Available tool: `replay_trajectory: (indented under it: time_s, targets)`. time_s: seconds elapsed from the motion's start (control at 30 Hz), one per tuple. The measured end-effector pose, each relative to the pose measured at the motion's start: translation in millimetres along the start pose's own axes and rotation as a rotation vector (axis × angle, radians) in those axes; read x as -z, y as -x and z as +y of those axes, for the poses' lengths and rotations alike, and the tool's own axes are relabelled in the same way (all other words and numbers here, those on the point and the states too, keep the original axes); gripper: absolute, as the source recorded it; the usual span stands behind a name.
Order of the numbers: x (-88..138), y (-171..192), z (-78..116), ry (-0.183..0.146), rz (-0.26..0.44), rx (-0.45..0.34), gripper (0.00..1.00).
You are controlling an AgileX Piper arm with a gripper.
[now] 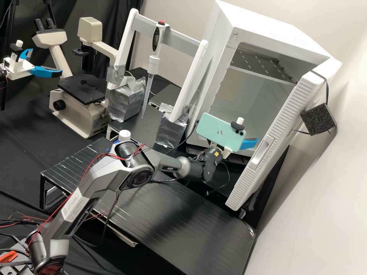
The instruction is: Move the petri dish to the microscope
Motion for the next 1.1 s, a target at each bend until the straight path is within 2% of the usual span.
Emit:
replay_trajectory:
  time_s: [0.5, 0.83, 1.1]
  targets:
    - [14, -13, -8.2, 0.008, 0.012, 0.018, 1.0]
    - [-7, -19, -24.2, 0.002, -0.067, 0.061, 1.0]
    - [-10, -21, -26.8, -0.002, -0.069, 0.064, 1.0]
